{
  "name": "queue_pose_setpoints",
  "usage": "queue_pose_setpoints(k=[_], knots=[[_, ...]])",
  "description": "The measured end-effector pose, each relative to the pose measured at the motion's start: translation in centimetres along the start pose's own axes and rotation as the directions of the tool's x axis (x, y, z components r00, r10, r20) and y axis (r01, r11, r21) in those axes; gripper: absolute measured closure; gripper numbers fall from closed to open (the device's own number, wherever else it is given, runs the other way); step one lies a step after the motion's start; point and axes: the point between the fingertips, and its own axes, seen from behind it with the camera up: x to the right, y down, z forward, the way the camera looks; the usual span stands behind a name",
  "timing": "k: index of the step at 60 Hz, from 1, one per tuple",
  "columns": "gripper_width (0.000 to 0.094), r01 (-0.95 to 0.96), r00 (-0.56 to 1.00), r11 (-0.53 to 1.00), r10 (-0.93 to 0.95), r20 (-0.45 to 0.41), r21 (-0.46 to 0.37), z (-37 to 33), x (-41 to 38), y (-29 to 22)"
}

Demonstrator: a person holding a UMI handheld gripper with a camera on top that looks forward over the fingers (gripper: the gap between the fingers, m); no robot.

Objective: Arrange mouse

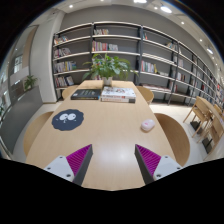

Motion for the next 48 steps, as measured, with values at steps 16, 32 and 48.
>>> queue_pose_setpoints(k=[16, 32, 48], knots=[[0.0078, -0.041, 0.997, 0.993, 0.033, -0.067, -0.112, 8.2, 10.9, 4.1], [0.0087, -0.042, 0.998, 0.984, 0.034, -0.048, -0.171, 18.0, 16.2, 3.1], [0.0072, -0.045, 0.999, 0.984, 0.044, -0.01, -0.173, 25.4, 16.9, -0.9]])
